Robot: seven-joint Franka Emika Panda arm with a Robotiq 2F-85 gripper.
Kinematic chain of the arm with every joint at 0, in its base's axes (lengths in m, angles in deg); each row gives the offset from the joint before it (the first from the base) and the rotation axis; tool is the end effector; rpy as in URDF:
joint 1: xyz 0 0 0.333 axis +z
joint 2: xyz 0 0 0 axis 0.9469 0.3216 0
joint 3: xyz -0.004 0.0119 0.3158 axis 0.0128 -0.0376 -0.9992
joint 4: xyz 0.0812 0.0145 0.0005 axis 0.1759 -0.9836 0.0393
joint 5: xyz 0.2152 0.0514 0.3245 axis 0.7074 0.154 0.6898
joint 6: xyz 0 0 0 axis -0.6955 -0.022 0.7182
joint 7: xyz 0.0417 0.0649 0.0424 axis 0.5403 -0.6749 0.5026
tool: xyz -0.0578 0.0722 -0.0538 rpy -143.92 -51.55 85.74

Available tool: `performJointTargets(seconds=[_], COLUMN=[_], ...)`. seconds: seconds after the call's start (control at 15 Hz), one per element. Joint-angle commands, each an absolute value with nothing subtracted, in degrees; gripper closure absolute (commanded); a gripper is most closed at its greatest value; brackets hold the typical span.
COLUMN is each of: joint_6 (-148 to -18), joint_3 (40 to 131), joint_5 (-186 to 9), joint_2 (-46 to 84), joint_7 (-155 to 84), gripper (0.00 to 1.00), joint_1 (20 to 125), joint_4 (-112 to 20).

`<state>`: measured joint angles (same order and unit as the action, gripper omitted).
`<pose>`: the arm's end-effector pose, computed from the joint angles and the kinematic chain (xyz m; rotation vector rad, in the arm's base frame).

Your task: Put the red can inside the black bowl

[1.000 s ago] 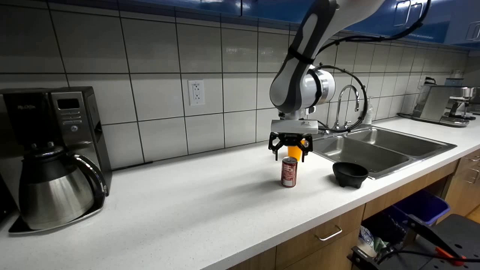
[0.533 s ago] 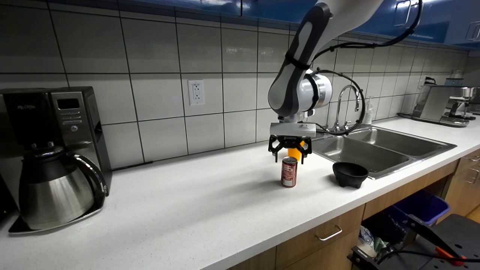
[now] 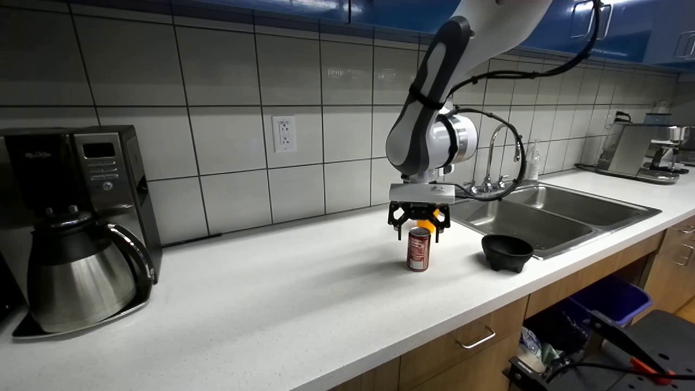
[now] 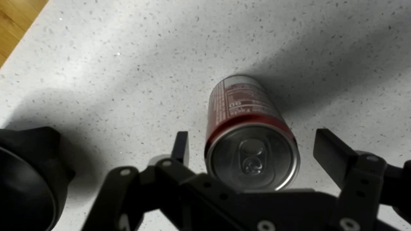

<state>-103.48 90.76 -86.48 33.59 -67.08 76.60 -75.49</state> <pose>0.5701 -0.0416 0.1524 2.8958 -0.9971 0.0811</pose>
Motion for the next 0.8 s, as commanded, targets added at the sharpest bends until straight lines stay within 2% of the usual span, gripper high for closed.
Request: performJointTargets(seconds=[0.0,0.13,0.2,0.27,0.53,0.6,0.73], joint_6=[-102.0,-102.0,-102.4,-102.2,-102.2,-102.1,-102.2], joint_3=[91.6,91.8,91.8,91.7,91.6,91.7,91.6], joint_5=[-85.0,-84.7,-84.6,-84.5,-84.3,-84.3,-84.2], joint_2=[34.6,34.8,34.9,34.9,35.1,35.1,35.1], joint_7=[-67.3,-67.3,-67.4,-67.2,-67.1,-67.1,-67.0], gripper=[0.0,0.0,0.25,0.26,0.58,0.62,0.62], joint_1=[77.4,77.4,77.4,77.3,77.3,77.4,77.3], joint_4=[-73.8,-73.7,-73.7,-73.7,-73.4,-73.3,-73.3])
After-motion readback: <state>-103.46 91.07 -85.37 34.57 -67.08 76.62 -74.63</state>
